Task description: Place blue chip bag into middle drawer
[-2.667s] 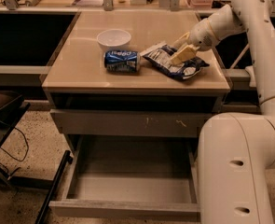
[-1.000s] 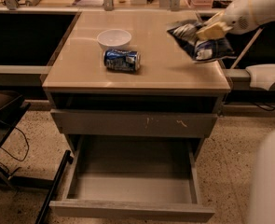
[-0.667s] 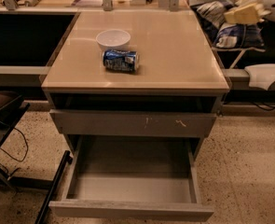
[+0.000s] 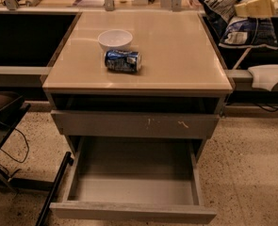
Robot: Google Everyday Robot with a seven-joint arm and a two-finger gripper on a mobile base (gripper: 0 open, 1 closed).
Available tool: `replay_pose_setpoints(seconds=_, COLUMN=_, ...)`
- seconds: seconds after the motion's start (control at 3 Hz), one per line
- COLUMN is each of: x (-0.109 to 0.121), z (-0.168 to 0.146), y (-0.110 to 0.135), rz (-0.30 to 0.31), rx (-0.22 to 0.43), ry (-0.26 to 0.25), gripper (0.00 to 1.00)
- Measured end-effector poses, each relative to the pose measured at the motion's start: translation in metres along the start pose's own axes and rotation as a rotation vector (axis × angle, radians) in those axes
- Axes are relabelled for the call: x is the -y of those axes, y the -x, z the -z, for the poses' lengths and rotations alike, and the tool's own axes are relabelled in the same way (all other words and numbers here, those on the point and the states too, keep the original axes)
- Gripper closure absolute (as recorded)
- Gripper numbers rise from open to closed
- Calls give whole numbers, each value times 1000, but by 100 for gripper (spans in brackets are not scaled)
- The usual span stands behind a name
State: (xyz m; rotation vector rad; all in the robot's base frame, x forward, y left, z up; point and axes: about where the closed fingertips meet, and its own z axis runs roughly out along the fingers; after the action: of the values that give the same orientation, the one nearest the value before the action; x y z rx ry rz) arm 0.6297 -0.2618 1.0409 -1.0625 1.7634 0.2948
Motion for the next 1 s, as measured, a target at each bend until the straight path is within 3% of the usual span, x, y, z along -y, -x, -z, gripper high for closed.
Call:
replay_pose_setpoints(seconds=0.33, x=-17, z=7, y=-6, rz=-5, rx=-30, ry=-2, gripper=100)
replay_pose_setpoints(seconds=0.67, x=-60, z=46, y=-27, rz=-36, rx=-144, ry=-21, gripper=100)
replay_pose_setpoints(seconds=1.0, x=-113, z=60, y=-63, rz=-78, rx=-255, ry=72, gripper=100)
